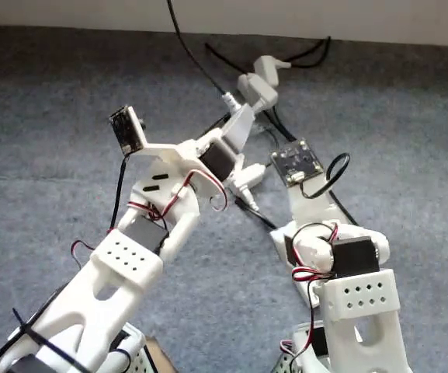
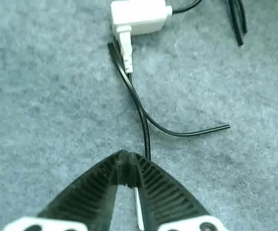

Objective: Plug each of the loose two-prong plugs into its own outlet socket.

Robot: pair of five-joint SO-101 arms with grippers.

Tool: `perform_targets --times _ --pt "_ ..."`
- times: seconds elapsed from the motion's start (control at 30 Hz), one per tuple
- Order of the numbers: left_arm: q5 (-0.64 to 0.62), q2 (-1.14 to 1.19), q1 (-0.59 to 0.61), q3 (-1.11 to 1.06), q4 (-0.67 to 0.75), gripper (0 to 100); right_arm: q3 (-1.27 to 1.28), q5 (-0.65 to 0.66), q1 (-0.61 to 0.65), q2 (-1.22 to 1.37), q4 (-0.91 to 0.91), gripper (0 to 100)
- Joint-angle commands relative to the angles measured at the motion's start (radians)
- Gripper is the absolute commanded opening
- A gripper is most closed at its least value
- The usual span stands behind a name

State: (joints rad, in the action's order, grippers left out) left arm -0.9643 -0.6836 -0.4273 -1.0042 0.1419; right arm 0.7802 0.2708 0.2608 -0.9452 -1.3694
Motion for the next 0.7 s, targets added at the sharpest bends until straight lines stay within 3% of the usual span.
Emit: perform_targets --times 0.0,0.2,0.67 --pt "-0.043 -0.147 0.004 -0.051 0.0 1 0.001 -0.049 0.015 -0.013 0.091 0.6" --pt "-0.043 -0.265 -0.044 -0.128 -0.005 1 -0.004 -0.052 0.053 -0.013 0.122 0.6" --pt "-0.242 -0.272 -0.091 -0.22 0.002 1 0.133 -0.092 0.147 -0.28 0.285 0.7"
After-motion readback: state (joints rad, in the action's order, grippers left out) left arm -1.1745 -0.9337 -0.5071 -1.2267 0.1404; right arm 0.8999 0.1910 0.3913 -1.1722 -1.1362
